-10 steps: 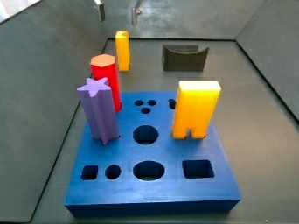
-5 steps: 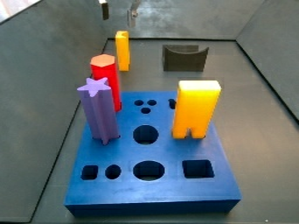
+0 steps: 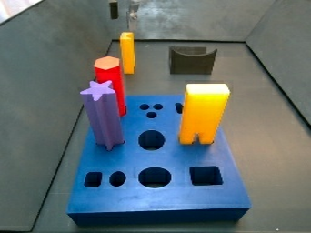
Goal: Pick up the arch object. Move up. Rotate the arch object. Move to above the board. Insert the arch object.
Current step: Rotate the arch object.
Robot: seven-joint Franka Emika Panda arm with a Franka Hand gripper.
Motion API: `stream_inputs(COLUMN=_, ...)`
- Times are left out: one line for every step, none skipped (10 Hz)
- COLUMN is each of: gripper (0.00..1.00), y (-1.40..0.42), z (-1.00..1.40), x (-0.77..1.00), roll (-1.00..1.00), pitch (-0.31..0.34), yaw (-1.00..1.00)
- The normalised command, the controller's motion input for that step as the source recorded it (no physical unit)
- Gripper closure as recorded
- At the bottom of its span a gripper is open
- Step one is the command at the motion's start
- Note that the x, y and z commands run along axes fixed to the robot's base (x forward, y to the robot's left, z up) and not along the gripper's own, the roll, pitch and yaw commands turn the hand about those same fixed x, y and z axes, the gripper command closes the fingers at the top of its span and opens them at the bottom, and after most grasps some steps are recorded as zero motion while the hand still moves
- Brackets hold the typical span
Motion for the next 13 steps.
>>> stream_inputs(gripper=0.00, y=0.02, z=-0.03, x=0.03, roll=-0.02, pitch=0.005, yaw=-1.00)
stream_inputs(gripper=0.00, y=0.02, z=-0.03, x=0.03, roll=-0.02, pitch=0.006, yaw=-1.00)
stream_inputs(gripper=0.00, y=0.02, z=-0.03, x=0.03, roll=-0.02, pitch=0.007, yaw=-1.00)
stream_inputs(gripper=0.00, y=0.02, z=-0.03, x=0.03, roll=-0.03, pitch=0.008, yaw=-1.00)
stream_inputs(gripper=0.00, y=0.02, z=-0.03, x=0.03, roll=-0.03, pitch=0.009, yaw=-1.00)
stream_inputs(gripper=0.00, y=0.02, z=-0.03, x=0.03, roll=-0.04, pitch=0.012, yaw=-0.99)
stream_inputs(gripper=0.00, y=0.02, z=-0.03, x=0.03, roll=-0.04, pitch=0.012, yaw=-0.73)
stream_inputs(gripper=0.00, y=0.02, z=-0.03, x=0.03, roll=-0.04, pitch=0.012, yaw=-0.57)
stream_inputs(gripper=0.00, y=0.02, z=-0.03, x=0.03, roll=-0.04, pitch=0.012, yaw=-0.32)
stream_inputs(gripper=0.00, y=0.00, z=-1.00, x=0.00, roll=-0.04, pitch=0.011, yaw=-0.19)
stream_inputs(gripper=0.00, y=0.00, z=-1.00, x=0.01, roll=-0.04, pitch=-0.006, yaw=-0.13)
stream_inputs(gripper=0.00, y=0.00, z=-1.00, x=0.02, roll=-0.04, pitch=-0.017, yaw=-0.10)
stream_inputs(gripper=0.00, y=0.01, z=-1.00, x=0.02, roll=-0.04, pitch=-0.030, yaw=-0.08)
